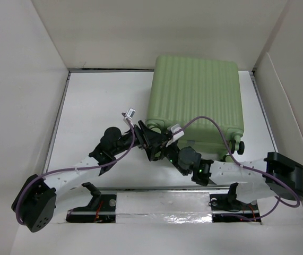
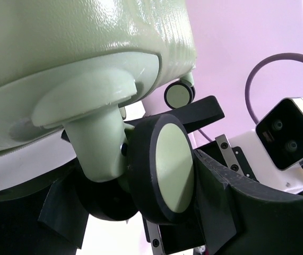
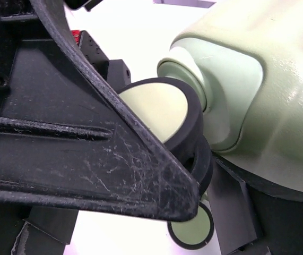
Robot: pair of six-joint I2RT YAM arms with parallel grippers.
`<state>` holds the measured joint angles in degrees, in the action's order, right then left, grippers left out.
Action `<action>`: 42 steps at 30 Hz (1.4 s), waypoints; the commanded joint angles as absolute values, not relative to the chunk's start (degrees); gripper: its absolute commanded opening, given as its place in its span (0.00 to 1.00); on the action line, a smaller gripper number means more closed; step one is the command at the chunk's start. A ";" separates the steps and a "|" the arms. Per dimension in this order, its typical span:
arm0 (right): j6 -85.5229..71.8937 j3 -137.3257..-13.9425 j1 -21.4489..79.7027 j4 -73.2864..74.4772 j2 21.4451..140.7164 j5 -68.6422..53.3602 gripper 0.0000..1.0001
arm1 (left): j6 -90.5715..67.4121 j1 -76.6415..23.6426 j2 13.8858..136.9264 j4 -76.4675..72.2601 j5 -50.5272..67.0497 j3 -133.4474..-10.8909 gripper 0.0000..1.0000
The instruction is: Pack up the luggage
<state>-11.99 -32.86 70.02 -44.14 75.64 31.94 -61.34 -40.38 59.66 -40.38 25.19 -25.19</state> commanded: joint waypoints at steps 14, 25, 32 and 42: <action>-8.61 -41.83 70.40 -44.30 76.20 48.42 0.95 | -56.95 -41.92 54.05 -45.00 27.95 -26.98 0.63; -5.80 -42.80 70.40 -49.13 78.58 49.84 0.46 | -56.43 -41.92 54.05 -42.81 28.30 -26.89 0.63; -5.27 -43.24 70.40 -48.25 78.14 47.90 0.32 | -46.42 -41.40 49.85 -23.49 19.88 -31.19 0.70; -5.63 -42.89 70.40 -45.18 75.85 46.24 0.30 | -39.29 -39.81 30.78 -0.09 -13.10 -33.60 0.59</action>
